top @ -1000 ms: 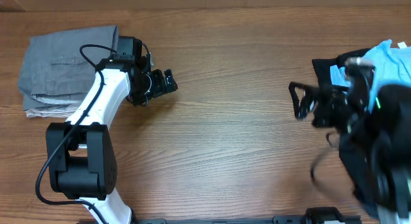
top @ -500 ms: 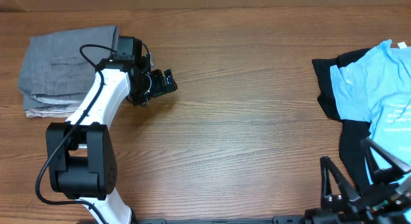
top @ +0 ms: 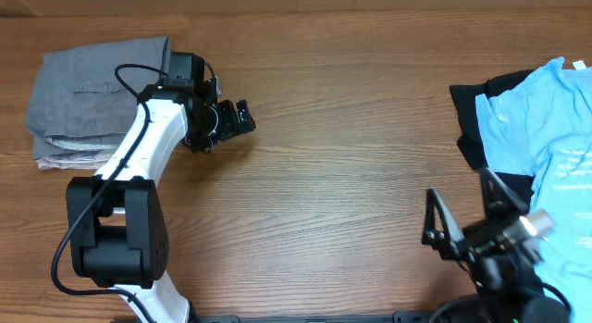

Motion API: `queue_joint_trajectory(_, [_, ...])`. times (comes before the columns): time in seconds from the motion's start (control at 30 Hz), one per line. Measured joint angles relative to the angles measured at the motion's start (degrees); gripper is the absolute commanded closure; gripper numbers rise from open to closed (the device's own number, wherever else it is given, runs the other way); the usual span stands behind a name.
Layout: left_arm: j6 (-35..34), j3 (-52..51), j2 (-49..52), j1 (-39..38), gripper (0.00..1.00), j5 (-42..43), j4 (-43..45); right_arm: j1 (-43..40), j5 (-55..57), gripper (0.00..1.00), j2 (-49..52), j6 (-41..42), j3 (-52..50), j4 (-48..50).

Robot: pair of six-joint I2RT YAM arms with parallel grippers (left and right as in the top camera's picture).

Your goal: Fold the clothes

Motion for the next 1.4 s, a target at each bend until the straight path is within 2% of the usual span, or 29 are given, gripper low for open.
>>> queue_joint_trajectory(0.2, [0.0,0.0,0.0,0.0,0.0,-0.02,-0.02,-0.59,0.33,0.0,-0.17,-0.02,-9.53,8.07])
queue_joint_trajectory(0.5, [0.0,0.0,0.0,0.0,0.0,0.0,-0.02,-0.83,1.55,0.0,-0.24,0.0,-17.66,12.79])
queue_joint_trajectory(0.87, [0.0,0.0,0.0,0.0,0.0,0.0,-0.02,-0.81,1.6,0.0,-0.24,-0.15,-20.15,11.02])
queue_joint_trajectory(1.1, [0.0,0.0,0.0,0.0,0.0,0.0,-0.02,-0.81,1.86,0.0,-0.28,-3.56,-20.15,3.74])
queue_joint_trajectory(1.4, [0.0,0.0,0.0,0.0,0.0,-0.02,-0.02,-0.81,1.99,0.0,-0.28,-6.73,-20.15,3.43])
